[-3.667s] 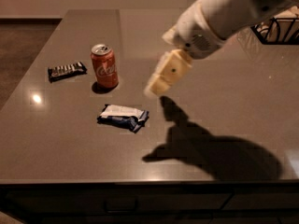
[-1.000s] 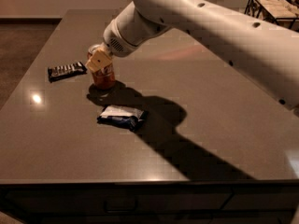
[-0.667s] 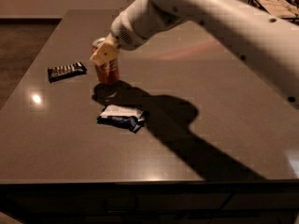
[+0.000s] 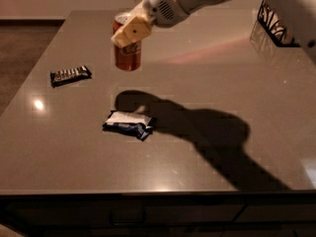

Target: Pick coke can

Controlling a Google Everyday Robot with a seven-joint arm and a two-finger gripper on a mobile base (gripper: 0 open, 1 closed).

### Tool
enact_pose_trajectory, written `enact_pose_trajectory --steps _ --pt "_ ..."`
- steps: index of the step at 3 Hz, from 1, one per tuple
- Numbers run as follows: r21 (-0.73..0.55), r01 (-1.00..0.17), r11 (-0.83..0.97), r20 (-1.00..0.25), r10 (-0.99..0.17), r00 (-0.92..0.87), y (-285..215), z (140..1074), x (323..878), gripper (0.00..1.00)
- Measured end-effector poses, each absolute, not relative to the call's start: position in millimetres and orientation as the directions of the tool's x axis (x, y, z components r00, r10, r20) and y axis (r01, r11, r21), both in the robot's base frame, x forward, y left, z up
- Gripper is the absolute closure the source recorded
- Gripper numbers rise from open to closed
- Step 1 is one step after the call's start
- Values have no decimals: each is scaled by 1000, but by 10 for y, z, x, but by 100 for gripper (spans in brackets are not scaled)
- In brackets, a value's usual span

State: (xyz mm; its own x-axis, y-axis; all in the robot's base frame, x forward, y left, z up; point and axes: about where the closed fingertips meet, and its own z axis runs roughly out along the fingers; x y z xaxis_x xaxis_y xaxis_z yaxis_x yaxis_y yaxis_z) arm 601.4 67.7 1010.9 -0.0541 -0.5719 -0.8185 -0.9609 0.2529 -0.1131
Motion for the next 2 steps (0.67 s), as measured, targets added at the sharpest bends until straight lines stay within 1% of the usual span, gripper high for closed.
enact_pose_trajectory --steps 1,2 --pt "-156 -962 226 -816 -578 -3 506 10329 5921 100" --pt "-159 -962 222 -815 -579 2 502 10342 5913 100"
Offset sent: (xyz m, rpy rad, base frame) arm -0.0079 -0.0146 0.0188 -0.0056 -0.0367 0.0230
